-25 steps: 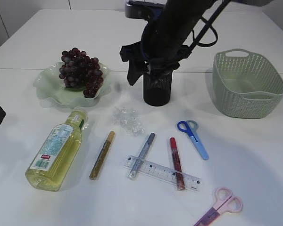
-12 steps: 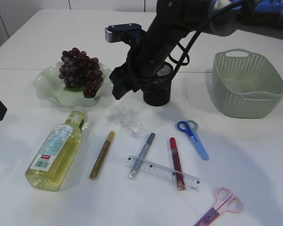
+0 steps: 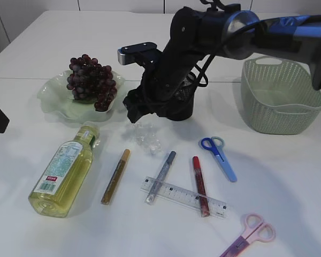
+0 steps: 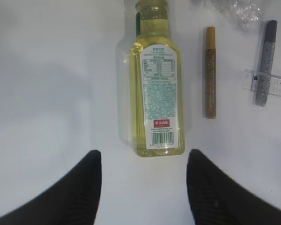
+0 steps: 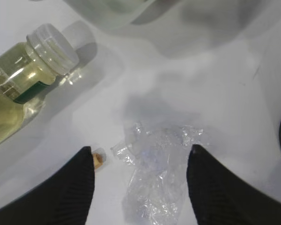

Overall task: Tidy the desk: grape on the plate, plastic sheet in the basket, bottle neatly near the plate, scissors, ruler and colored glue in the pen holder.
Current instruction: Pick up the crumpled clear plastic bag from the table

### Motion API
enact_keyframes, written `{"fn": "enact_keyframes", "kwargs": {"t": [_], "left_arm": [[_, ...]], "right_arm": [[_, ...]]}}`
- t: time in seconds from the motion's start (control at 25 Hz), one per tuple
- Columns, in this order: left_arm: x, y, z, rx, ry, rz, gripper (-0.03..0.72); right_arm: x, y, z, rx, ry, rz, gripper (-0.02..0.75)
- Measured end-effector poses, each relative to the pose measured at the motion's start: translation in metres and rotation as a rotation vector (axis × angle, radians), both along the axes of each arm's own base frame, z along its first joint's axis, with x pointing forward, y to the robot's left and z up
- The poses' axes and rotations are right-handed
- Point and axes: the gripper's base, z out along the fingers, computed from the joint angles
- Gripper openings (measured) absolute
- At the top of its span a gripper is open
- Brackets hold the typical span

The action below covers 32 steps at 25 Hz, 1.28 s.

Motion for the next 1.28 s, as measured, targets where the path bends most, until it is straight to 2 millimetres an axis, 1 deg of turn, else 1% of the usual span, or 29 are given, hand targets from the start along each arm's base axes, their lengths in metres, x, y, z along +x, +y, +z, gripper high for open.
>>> {"fn": "enact_keyframes", "kwargs": {"t": [0.24,0.4,0.52,0.64,0.76,0.92,1.16,1.28], "left_arm": [[0.0,0.0,0.0,0.0,-0.003,0.001,0.424],[0.0,0.0,0.0,0.0,-0.004,0.001,0.424],[0.001,0.0,0.0,-0.001,-0.007,0.002,0.424],[0.002,0.0,0.001,-0.002,-0.019,0.004,0.424],[0.005,-0.001,-0.003,0.0,-0.008,0.005,0.424],[0.008,-0.001,-0.009,0.003,0.012,0.005,0.424],[0.008,-0.001,-0.009,0.004,0.014,0.005,0.424],[0.008,-0.001,-0.009,0.004,0.014,0.005,0.424]], "right_arm": [[0.003,0.001,-0.019,-0.021,0.024,0.0,0.492],[0.004,0.0,-0.031,-0.042,0.039,0.003,0.522],[0.005,-0.001,-0.032,-0.059,0.026,0.007,0.544],[0.006,-0.001,-0.032,-0.063,0.015,0.007,0.592],[0.006,-0.002,-0.032,-0.065,0.012,0.007,0.619],[0.006,-0.001,-0.032,-0.06,0.013,0.005,0.627],[0.006,-0.001,-0.041,-0.066,0.03,0.005,0.627],[0.007,0.0,-0.041,-0.063,0.023,0.002,0.626]]}}
